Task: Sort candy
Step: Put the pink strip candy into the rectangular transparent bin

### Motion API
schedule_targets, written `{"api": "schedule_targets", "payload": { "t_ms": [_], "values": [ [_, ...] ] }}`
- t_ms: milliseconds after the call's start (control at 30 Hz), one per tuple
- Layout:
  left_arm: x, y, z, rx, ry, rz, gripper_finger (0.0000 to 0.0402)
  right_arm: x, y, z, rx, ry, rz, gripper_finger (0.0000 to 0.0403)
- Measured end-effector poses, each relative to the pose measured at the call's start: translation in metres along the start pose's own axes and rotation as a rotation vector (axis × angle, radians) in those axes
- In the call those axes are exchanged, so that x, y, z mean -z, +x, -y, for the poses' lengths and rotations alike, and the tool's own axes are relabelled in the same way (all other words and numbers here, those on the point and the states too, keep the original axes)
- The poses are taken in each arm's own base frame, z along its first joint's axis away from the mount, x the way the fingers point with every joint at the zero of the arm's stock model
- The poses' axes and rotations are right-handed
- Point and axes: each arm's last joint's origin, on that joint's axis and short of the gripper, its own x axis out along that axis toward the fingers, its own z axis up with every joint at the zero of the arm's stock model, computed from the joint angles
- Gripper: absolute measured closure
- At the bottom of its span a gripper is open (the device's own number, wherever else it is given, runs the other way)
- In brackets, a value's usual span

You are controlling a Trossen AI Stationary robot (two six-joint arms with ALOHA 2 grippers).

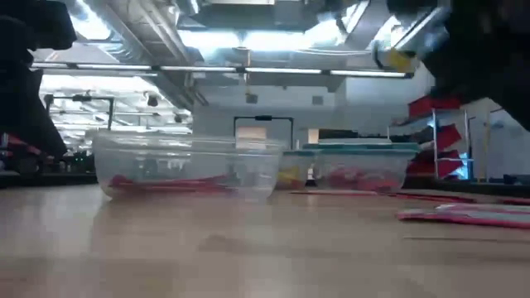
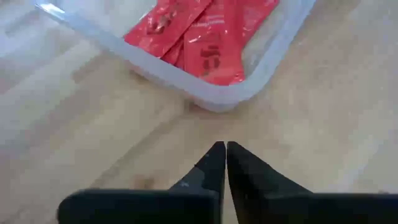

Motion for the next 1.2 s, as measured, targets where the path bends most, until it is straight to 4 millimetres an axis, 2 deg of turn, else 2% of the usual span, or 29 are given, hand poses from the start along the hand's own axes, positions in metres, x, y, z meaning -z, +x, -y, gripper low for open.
{"api": "schedule_targets", "payload": {
  "t_ms": [133, 300, 367, 467, 733, 1000, 1200],
  "values": [
    [0.000, 0.000, 0.000, 0.000, 0.000, 0.003, 0.0402, 0.021, 0.029, 0.014, 0.119, 0.018, -0.057, 0.0322],
    [0.000, 0.000, 0.000, -0.001, 0.004, 0.004, 0.0402, 0.035, 0.055, 0.032, 0.208, 0.056, -0.048, 0.0245],
    [-0.001, 0.001, 0.000, -0.002, 0.002, 0.004, 0.0402, 0.038, 0.062, 0.038, 0.220, 0.080, -0.058, 0.0219],
    [-0.001, 0.001, 0.000, -0.002, 0.002, 0.005, 0.0402, 0.034, 0.061, 0.044, 0.206, 0.131, -0.049, 0.0198],
    [-0.002, 0.002, 0.000, -0.007, -0.007, 0.004, 0.0402, 0.027, 0.061, 0.056, 0.166, 0.202, -0.008, 0.0206],
    [-0.002, 0.002, 0.000, -0.006, -0.008, 0.004, 0.0402, 0.017, 0.064, 0.056, 0.075, 0.178, 0.050, 0.0217],
    [-0.002, 0.002, 0.000, -0.007, -0.007, 0.004, 0.0402, 0.003, 0.053, 0.053, 0.031, 0.187, 0.148, 0.0217]
  ]
}}
